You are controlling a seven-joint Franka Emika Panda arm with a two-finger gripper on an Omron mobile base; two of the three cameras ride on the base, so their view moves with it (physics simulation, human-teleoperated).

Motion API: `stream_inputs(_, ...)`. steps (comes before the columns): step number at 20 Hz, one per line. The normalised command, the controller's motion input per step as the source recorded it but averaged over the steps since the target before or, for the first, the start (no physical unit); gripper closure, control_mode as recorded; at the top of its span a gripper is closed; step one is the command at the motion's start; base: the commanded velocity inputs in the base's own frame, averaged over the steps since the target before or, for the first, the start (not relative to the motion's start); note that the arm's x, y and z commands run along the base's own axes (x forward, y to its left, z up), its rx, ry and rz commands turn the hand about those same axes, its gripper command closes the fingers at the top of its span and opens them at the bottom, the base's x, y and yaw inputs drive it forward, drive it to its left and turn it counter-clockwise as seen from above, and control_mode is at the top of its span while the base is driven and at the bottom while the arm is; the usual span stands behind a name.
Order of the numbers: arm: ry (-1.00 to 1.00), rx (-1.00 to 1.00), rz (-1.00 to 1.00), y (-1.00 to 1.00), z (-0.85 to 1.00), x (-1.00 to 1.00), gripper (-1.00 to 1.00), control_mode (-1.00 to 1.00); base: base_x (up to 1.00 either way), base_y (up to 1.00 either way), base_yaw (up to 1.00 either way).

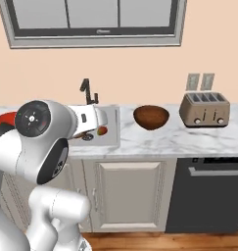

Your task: Pick the tangerines from the cabinet and place them in one bowl. Pick the mango from the sink and place it in the other bowl.

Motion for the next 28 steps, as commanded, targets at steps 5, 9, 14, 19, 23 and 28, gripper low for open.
stream_inputs(5,0.0,0.0,0.0,0.0,0.0,0.0,1.0,1.0,0.05,0.45,0.03)
stream_inputs(9,0.0,0.0,0.0,0.0,0.0,0.0,1.0,1.0,-0.04,0.56,0.07)
stream_inputs(14,0.0,0.0,0.0,0.0,0.0,0.0,1.0,1.0,0.0,0.59,0.09)
stream_inputs(19,0.0,0.0,0.0,0.0,0.0,0.0,1.0,1.0,0.02,0.61,0.1)
stream_inputs(23,0.0,0.0,0.0,0.0,0.0,0.0,1.0,1.0,0.11,0.56,0.09)
stream_inputs(28,0.0,0.0,0.0,0.0,0.0,0.0,1.0,1.0,0.17,0.48,0.07)
